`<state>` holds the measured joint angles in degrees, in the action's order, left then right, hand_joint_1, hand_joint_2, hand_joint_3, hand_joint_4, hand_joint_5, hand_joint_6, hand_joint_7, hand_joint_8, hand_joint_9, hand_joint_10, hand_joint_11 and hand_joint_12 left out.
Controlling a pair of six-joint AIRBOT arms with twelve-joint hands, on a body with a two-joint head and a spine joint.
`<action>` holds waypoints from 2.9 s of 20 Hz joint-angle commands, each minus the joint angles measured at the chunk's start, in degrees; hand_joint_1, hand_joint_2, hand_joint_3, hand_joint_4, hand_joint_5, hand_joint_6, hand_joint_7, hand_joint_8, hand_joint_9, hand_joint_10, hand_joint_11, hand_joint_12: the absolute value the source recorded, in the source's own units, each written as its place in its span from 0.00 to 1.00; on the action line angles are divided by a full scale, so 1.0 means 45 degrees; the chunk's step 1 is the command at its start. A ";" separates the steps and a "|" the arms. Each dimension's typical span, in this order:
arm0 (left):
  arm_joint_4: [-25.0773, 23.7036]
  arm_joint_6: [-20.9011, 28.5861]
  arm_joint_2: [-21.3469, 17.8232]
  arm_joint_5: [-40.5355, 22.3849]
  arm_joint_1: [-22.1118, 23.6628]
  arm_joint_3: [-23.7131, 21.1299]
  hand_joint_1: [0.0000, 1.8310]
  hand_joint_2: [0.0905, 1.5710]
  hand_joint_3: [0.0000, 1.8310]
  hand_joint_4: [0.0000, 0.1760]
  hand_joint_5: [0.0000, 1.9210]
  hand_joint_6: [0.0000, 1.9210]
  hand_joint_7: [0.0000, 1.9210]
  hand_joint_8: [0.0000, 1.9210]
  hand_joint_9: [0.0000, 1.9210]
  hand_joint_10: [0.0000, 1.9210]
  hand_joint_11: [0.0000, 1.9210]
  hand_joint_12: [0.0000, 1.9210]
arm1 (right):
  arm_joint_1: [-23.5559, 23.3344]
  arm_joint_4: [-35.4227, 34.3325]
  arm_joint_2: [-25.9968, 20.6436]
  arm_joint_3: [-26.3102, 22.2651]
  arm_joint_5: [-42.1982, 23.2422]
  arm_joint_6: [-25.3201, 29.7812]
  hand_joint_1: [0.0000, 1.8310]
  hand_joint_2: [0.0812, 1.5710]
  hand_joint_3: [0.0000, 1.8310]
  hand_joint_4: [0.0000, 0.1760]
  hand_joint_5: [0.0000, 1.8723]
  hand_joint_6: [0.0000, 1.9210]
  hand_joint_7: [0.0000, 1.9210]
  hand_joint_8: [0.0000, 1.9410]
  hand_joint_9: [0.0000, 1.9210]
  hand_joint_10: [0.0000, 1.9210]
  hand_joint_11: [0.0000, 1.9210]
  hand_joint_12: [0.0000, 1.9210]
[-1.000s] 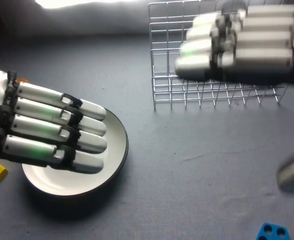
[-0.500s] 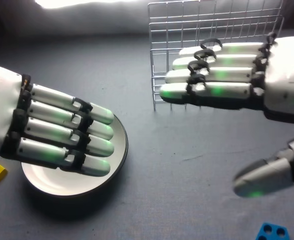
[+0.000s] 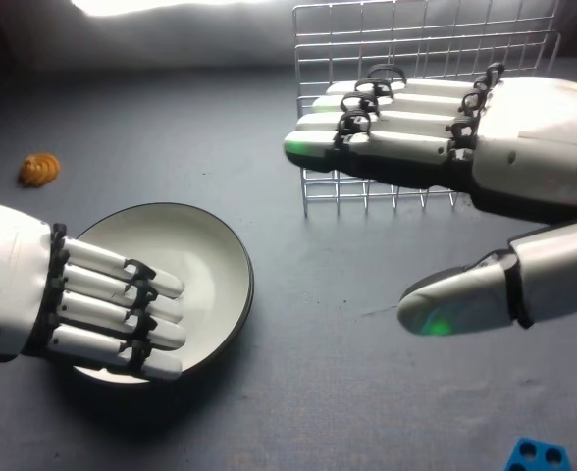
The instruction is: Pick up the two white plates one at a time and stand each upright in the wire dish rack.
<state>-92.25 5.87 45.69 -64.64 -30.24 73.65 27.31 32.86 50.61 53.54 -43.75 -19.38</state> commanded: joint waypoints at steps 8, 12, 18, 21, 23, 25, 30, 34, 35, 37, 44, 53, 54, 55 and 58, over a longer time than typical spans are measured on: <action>0.1478 -0.0791 0.0601 -0.0216 -0.1060 0.0716 0.00 0.57 0.01 0.00 0.00 0.00 0.00 0.00 0.00 0.00 0.00 0.00 | -0.0602 0.1886 0.0294 0.0582 0.0042 0.1141 0.01 0.69 0.01 0.00 0.00 0.00 0.00 0.00 0.00 0.00 0.00 0.00; 0.1669 -0.0879 0.1136 0.0096 -0.1582 0.1592 0.00 0.57 0.01 0.00 0.00 0.00 0.00 0.00 0.00 0.00 0.00 0.00 | -0.0604 0.1846 0.0572 0.0580 0.1002 0.0495 0.01 0.70 0.00 0.00 0.00 0.00 0.00 0.00 0.00 0.00 0.00 0.00; 0.1706 -0.1016 0.1694 0.0363 -0.1737 0.2618 0.00 0.57 0.01 0.00 0.00 0.00 0.00 0.00 0.00 0.00 0.00 0.00 | -0.0719 0.1839 0.0908 0.0582 0.2896 -0.0218 0.00 0.70 0.00 0.00 0.00 0.00 0.00 0.00 0.00 0.00 0.00 0.00; 0.1729 -0.1014 0.1778 0.0375 -0.1741 0.3015 0.00 0.57 0.01 0.00 0.00 0.00 0.00 0.00 0.00 0.00 0.00 0.00 | -0.0656 0.1833 0.0908 0.0562 0.2190 -0.0362 0.00 0.70 0.00 0.00 0.00 0.00 0.00 0.00 0.00 0.00 0.00 0.00; 0.1815 -0.0963 0.1801 0.0345 -0.1750 0.3214 0.00 0.57 0.01 0.00 0.00 0.00 0.00 0.00 0.00 0.00 0.00 0.00 | -0.0658 0.1833 0.0905 0.0531 0.2106 -0.0464 0.00 0.69 0.00 0.00 0.00 0.00 0.00 0.00 0.00 0.00 0.00 0.00; 0.2096 -0.0773 0.1824 0.0191 -0.1752 0.3545 0.00 0.57 0.01 0.00 0.00 0.00 0.00 0.00 0.00 0.00 0.00 0.00 | -0.0625 0.1833 0.0906 0.0466 0.2095 -0.1002 0.00 0.70 0.00 0.00 0.00 0.00 0.00 0.00 0.00 0.00 0.00 0.00; 0.2139 -0.0646 0.1951 0.0050 -0.1922 0.4104 0.00 0.57 0.00 0.00 0.00 0.00 0.00 0.00 0.00 0.00 0.00 0.00 | -0.0577 0.1833 0.0904 0.0443 0.2096 -0.1338 0.00 0.69 0.00 0.00 0.00 0.00 0.00 0.00 0.00 0.00 0.00 0.00; 0.2138 -0.0674 0.1999 0.0013 -0.2166 0.4138 0.00 0.57 0.00 0.00 0.00 0.00 0.00 0.00 0.00 0.00 0.00 0.00 | -0.0542 0.1834 0.0901 0.0427 0.2096 -0.1543 0.00 0.68 0.00 0.00 0.00 0.00 0.00 0.00 0.00 0.00 0.00 0.00; 0.2138 -0.0716 0.2020 0.0015 -0.2222 0.4161 0.00 0.57 0.00 0.00 0.00 0.00 0.00 0.00 0.00 0.00 0.00 0.00 | -0.0537 0.1834 0.0901 0.0427 0.2096 -0.1555 0.00 0.68 0.00 0.00 0.00 0.00 0.00 0.00 0.00 0.00 0.00 0.00; 0.2138 -0.0782 0.2078 0.0017 -0.2304 0.4250 0.00 0.58 0.01 0.00 0.00 0.00 0.00 0.00 0.00 0.00 0.00 0.00 | -0.0524 0.1834 0.0900 0.0427 0.2088 -0.1559 0.00 0.68 0.00 0.00 0.00 0.00 0.00 0.00 0.00 0.00 0.00 0.00; 0.2133 -0.0969 0.2200 0.0019 -0.2528 0.4486 0.00 0.58 0.01 0.00 0.00 0.00 0.00 0.00 0.00 0.00 0.00 0.00 | -0.0492 0.1834 0.0901 0.0388 0.1900 -0.2493 0.00 0.67 0.00 0.00 0.00 0.00 0.00 0.00 0.00 0.00 0.00 0.00; 0.2000 -0.1239 0.2451 0.0178 -0.2868 0.4784 0.00 0.59 0.01 0.00 0.00 0.00 0.00 0.00 0.00 0.00 0.00 0.00 | -0.0136 0.1834 0.0896 0.0002 0.1900 -0.4906 0.01 0.68 0.00 0.00 0.00 0.00 0.00 0.00 0.00 0.00 0.00 0.00; 0.1997 -0.1239 0.2464 0.0178 -0.2868 0.4739 0.00 0.58 0.01 0.00 0.00 0.00 0.00 0.00 0.00 0.00 0.00 0.00 | -0.0134 0.1834 0.0898 -0.0003 0.1900 -0.4968 0.00 0.68 0.00 0.00 0.00 0.00 0.00 0.00 0.00 0.00 0.00 0.00; 0.1989 -0.1239 0.2483 0.0201 -0.2868 0.4678 0.00 0.58 0.00 0.00 0.00 0.00 0.00 0.00 0.00 0.00 0.00 0.00 | -0.0134 0.1834 0.0901 -0.0005 0.1872 -0.5140 0.00 0.68 0.00 0.00 0.00 0.00 0.00 0.00 0.00 0.00 0.00 0.00; 0.1989 -0.1238 0.2607 0.0375 -0.2869 0.4507 0.00 0.58 0.00 0.00 0.00 0.00 0.00 0.00 0.00 0.00 0.00 0.00 | -0.0129 0.1834 0.0903 -0.0009 0.1866 -0.5372 0.00 0.67 0.00 0.00 0.00 0.00 0.00 0.00 0.00 0.00 0.00 0.00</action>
<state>-84.75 0.23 56.64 -62.33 -43.09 94.26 27.09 43.07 54.85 53.67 -29.54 -43.51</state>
